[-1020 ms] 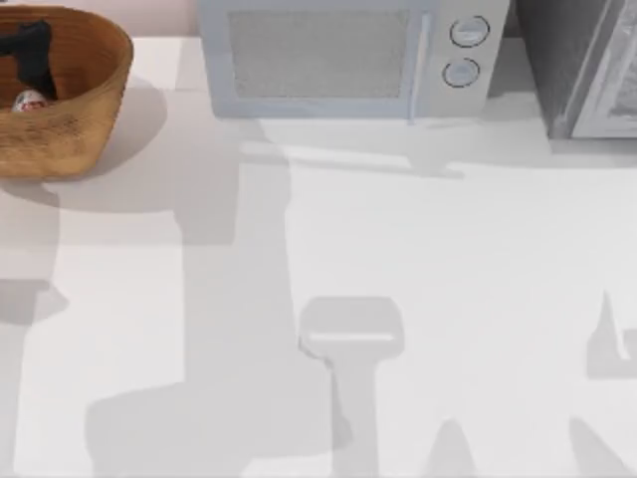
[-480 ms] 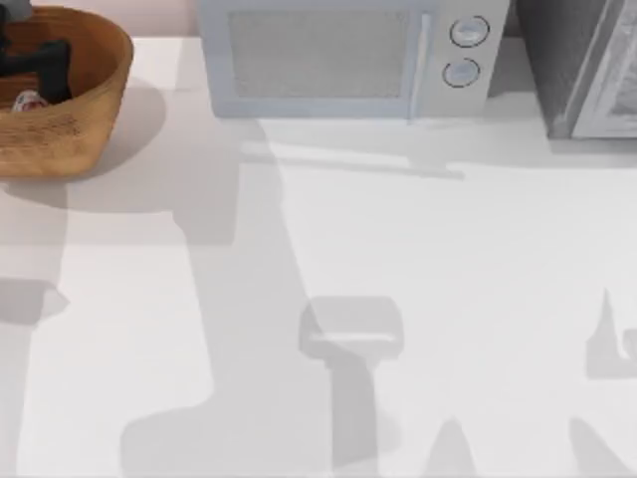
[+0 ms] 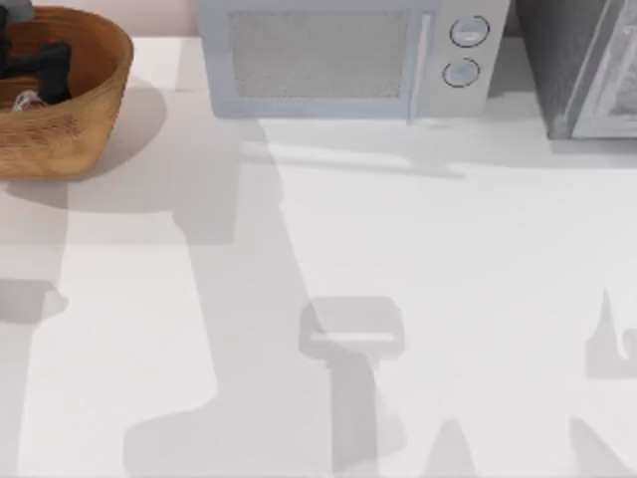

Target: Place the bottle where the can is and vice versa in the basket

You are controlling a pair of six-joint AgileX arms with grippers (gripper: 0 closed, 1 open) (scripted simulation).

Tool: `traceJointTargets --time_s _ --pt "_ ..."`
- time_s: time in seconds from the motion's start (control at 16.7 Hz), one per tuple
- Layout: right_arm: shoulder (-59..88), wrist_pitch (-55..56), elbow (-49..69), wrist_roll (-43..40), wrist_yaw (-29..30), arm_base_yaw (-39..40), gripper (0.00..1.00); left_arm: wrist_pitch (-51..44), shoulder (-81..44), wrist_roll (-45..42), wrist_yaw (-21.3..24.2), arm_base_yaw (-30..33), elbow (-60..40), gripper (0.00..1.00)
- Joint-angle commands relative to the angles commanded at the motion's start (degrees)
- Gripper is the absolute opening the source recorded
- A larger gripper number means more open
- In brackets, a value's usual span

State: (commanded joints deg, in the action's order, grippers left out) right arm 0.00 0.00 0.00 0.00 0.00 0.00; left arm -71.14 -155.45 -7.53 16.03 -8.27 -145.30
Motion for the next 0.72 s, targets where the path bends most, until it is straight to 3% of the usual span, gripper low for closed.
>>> traceJointTargets --time_s 0.66,0.72 --pt "0.00 0.00 0.00 0.00 0.00 0.00 1.00 0.00 0.00 0.00 0.00 0.00 0.00 0.02" --pt "0.00 0.00 0.00 0.00 0.00 0.00 1.00 0.00 0.00 0.00 0.00 0.00 0.00 0.00"
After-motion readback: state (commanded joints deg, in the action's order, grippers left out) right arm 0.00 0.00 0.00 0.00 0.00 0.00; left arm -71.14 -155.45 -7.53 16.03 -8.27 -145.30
